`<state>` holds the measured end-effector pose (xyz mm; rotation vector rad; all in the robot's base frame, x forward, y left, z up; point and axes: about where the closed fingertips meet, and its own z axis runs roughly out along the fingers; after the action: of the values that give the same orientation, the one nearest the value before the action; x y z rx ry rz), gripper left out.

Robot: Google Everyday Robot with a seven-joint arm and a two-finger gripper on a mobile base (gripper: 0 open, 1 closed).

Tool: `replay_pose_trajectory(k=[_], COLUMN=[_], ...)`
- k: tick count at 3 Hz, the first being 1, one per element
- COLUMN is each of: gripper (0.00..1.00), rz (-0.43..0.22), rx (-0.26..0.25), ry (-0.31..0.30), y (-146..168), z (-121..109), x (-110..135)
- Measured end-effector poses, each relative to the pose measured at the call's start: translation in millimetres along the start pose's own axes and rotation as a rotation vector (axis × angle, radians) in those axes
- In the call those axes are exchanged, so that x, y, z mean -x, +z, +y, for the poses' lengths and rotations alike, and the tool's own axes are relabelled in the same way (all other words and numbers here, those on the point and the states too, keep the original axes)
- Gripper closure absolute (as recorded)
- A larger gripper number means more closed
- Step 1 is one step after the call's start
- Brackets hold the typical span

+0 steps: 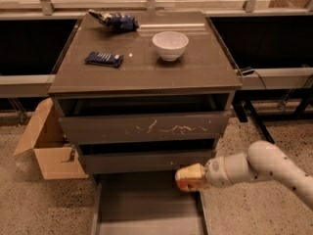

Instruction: Pick apple from bottom drawer and place on counter

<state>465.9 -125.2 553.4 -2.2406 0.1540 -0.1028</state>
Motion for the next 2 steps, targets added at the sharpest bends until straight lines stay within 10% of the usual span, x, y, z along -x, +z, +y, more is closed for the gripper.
replay_pose_trajectory(k=[1,2], gripper=[1.00,1.00], rz=[-0.057,-0.057], rx=[-0.081,-0.081], ry=[-0.109,-0.110], y=[-35.3,-35.4], z=[-51.7,-52.0], x=[-15.8,-15.9])
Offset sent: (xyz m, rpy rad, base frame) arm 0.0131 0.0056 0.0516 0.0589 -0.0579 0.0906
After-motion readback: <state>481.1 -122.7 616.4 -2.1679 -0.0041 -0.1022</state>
